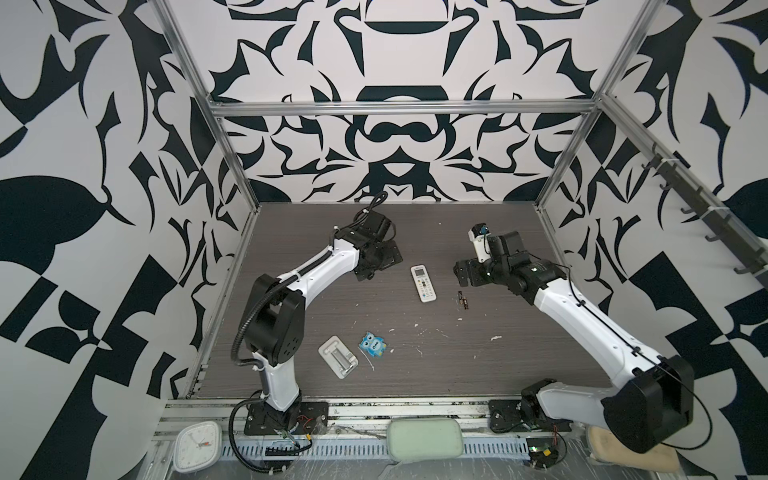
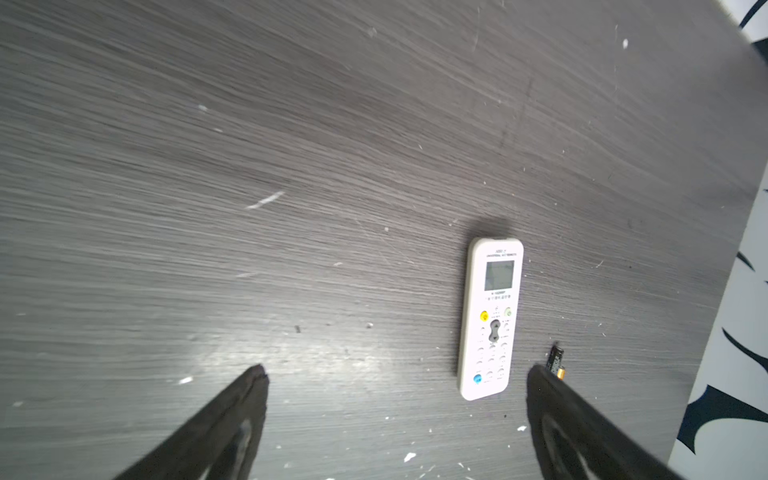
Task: Load the batteries into the remote control
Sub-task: 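Move the left gripper over the white remote while the right gripper approaches the batteries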
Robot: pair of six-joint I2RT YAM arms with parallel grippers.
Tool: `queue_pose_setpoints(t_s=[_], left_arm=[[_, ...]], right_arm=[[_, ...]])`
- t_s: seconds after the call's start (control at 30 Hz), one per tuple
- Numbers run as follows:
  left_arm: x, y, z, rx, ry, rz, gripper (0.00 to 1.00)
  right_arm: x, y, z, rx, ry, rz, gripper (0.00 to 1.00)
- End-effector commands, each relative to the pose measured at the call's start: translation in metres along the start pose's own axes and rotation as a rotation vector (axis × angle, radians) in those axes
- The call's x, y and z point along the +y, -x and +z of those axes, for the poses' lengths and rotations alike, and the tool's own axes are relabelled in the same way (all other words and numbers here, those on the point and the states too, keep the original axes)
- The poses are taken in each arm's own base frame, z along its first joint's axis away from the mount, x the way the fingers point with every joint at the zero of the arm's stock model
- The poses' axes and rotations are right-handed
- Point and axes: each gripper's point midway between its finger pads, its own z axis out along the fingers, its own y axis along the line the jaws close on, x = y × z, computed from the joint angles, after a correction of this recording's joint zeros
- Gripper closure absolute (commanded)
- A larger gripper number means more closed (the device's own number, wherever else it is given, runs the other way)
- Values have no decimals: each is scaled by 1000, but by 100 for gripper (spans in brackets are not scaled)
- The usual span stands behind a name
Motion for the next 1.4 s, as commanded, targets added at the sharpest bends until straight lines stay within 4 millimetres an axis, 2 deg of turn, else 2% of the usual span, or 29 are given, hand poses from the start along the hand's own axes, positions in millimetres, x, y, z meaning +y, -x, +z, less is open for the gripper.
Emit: queue_pose_setpoints(t_s=[0.0, 0.07, 0.3, 0.53, 0.73, 0.97, 1.37], left_arm=[[2, -10, 9, 49, 59, -37, 1], [-2, -8, 15, 57, 66, -34, 1], [-24, -6, 35, 50, 63, -41, 1], [-48, -17, 60, 103, 61, -3, 1], [-62, -28, 69, 125, 85, 36, 1], [-68, -37, 81, 119, 109, 52, 1], [-63, -52, 84, 95, 173, 103, 1]], right_arm=[[14, -9, 1, 7, 86, 24, 0], [18, -16, 2, 18, 117, 47, 0], [23, -20, -9, 0, 155, 36, 0], [16, -27, -12, -15, 134, 62, 0], [18, -28, -15, -37, 165, 98, 0], [19, -37, -18, -37, 176, 104, 0], [24, -38, -32, -52, 206, 129, 1]])
